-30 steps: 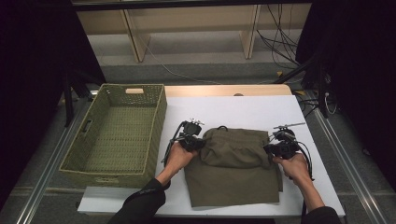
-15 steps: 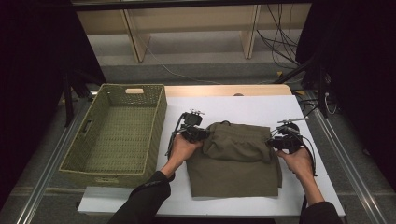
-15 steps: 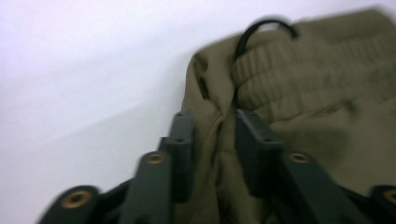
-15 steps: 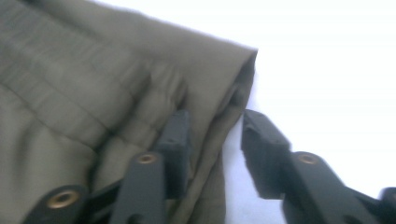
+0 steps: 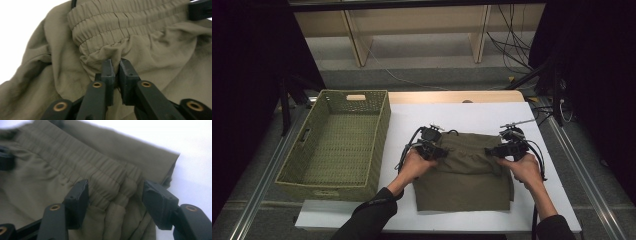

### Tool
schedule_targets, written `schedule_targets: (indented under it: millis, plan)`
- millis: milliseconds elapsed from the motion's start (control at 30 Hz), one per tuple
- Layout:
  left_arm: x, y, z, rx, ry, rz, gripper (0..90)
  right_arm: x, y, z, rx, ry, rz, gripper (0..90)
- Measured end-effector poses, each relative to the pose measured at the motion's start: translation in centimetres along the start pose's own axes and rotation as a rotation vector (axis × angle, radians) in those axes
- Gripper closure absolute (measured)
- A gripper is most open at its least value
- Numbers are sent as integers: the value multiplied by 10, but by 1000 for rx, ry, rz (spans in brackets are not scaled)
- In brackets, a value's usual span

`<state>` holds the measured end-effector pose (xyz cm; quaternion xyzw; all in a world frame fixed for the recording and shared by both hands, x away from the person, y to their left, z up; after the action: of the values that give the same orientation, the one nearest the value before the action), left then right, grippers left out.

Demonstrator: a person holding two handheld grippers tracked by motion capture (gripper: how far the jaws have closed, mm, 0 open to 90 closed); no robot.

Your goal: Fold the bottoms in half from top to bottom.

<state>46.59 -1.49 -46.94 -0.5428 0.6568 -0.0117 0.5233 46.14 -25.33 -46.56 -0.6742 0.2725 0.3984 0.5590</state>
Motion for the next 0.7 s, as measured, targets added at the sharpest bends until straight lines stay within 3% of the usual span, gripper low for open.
schedule_targets:
  millis: [100,167,300,367,433,700]
  plan:
    - [-3,3,-5,29,1,-3,843,13,4,1,20,-35,62,373]
    - [-4,5,-9,42,6,3,843,21,7,4,-3,-18,89,392]
    - [-4,9,-11,48,16,-6,842,26,6,4,9,-31,96,501]
    - [-5,12,-12,50,27,-10,841,24,6,4,32,-61,68,640]
    - [-7,16,-15,61,38,-17,842,16,5,7,20,-70,36,728]
    - [-25,49,-33,132,65,-34,860,-34,18,22,-79,-109,-155,755]
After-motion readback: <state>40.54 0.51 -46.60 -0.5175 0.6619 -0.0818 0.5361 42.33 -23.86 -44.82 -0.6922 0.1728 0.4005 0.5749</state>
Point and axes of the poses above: each handheld gripper's, and its own axes: x roughly forward along the jaws, y roughly out of its underside, z roughly to its left, the point moved 4 cm from there along x, roughly forward along the jaws, and after that the axes turned 15 degrees about y, right-handed, at the moved point
